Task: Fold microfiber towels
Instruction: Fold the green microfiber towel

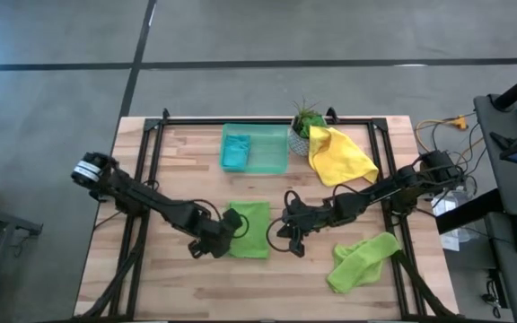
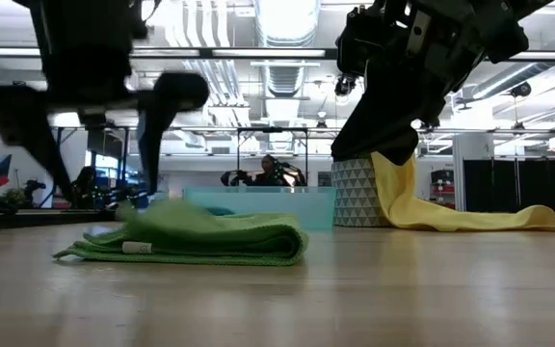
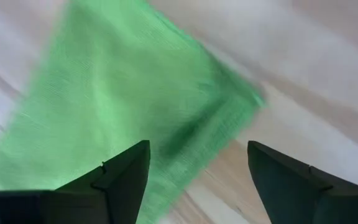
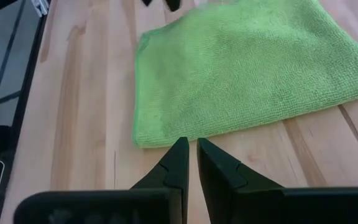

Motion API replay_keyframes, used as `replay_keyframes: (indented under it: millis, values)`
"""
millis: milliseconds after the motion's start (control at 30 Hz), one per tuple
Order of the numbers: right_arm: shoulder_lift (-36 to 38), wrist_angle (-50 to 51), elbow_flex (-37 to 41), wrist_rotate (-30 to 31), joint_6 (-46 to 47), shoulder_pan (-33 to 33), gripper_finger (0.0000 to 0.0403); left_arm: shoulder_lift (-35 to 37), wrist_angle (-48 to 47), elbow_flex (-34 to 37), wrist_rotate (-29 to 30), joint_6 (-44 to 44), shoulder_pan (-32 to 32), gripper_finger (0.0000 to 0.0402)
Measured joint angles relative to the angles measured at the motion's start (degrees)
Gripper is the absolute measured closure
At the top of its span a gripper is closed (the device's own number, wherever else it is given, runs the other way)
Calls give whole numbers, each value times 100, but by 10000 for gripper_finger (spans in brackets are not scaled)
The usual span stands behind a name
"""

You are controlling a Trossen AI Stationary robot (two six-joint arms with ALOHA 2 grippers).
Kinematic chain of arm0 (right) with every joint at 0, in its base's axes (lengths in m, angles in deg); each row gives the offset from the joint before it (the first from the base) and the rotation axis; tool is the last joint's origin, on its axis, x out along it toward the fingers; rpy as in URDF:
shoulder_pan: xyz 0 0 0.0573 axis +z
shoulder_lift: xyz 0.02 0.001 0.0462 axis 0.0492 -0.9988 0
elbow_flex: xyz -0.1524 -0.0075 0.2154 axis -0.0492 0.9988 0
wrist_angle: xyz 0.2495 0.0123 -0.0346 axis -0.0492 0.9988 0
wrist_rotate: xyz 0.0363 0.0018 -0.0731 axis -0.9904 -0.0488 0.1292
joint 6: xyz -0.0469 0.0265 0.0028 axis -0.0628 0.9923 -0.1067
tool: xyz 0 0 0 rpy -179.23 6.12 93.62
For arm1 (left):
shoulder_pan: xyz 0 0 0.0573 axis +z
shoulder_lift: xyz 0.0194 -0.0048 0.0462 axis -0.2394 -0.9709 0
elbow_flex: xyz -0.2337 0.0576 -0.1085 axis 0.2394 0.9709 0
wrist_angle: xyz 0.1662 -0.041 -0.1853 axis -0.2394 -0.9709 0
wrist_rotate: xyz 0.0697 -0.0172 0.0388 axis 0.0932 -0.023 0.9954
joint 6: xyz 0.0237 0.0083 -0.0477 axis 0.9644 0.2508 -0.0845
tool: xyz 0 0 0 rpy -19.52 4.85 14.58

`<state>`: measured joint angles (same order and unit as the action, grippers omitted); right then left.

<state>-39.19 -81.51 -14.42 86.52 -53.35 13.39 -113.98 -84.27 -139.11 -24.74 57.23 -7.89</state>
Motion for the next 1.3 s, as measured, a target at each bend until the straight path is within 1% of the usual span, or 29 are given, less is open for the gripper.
replay_keyframes:
  millis: [100, 200, 400, 600, 700, 800, 900, 1033, 1133, 1300]
  values:
    - [0, -2, 2, 20, -4, 0, 374, 86, 408, 5, -80, 159, 0, 148]
    - [0, 0, 21, 33, -4, 0, 374, -53, 651, 51, -410, 379, 0, 148]
    - [-2, -2, 33, 31, -2, 2, 374, -544, 261, 60, -597, 428, 0, 148]
    - [-2, -1, 52, 33, 2, 0, 374, -802, 256, 27, -644, 421, 3, 148]
    - [-2, -2, 63, 31, 3, 2, 374, -768, 231, 29, -640, 180, 0, 148]
    - [-2, -2, 63, 31, 3, 2, 374, -601, 115, 29, -503, -138, -2, 148]
    - [-2, -5, 63, 31, 3, 2, 374, -337, 184, 25, -459, -156, -13, 148]
    - [-2, -6, 63, 33, 3, 0, 374, -293, 351, 53, -509, 219, -13, 148]
    - [-2, -6, 63, 33, 3, 0, 374, -456, 484, 51, -829, 562, 2, 148]
    - [-2, -4, 63, 32, 7, 0, 374, -834, 393, 30, -1061, 581, 0, 148]
